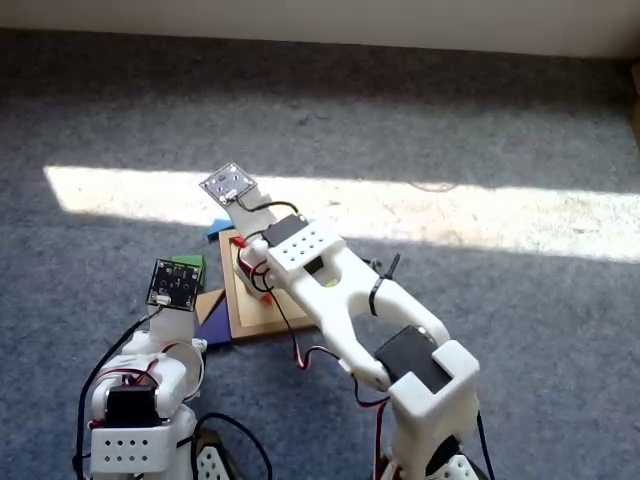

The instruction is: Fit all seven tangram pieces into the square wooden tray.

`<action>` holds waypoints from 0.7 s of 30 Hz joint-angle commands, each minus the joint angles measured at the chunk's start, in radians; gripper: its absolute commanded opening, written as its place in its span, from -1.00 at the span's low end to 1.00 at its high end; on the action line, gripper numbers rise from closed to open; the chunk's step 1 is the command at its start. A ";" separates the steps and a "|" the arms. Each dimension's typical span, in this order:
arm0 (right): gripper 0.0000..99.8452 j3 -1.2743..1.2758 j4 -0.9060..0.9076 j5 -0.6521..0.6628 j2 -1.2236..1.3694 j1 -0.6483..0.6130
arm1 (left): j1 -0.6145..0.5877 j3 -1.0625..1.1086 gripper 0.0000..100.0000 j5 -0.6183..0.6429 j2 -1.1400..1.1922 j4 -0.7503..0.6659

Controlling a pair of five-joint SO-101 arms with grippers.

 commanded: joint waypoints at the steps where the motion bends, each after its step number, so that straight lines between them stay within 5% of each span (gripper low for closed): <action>1: -0.99 -0.068 -0.016 0.012 0.035 -0.012 | -0.008 0.019 -0.99 -0.003 -0.048 0.006; 12: -0.99 -0.217 -0.018 0.012 0.150 -0.012 | -0.008 0.019 -0.99 -0.003 -0.048 0.006; 21: -0.99 -0.113 -0.013 0.012 -0.116 -0.007 | -0.008 0.019 -0.99 -0.003 -0.048 0.006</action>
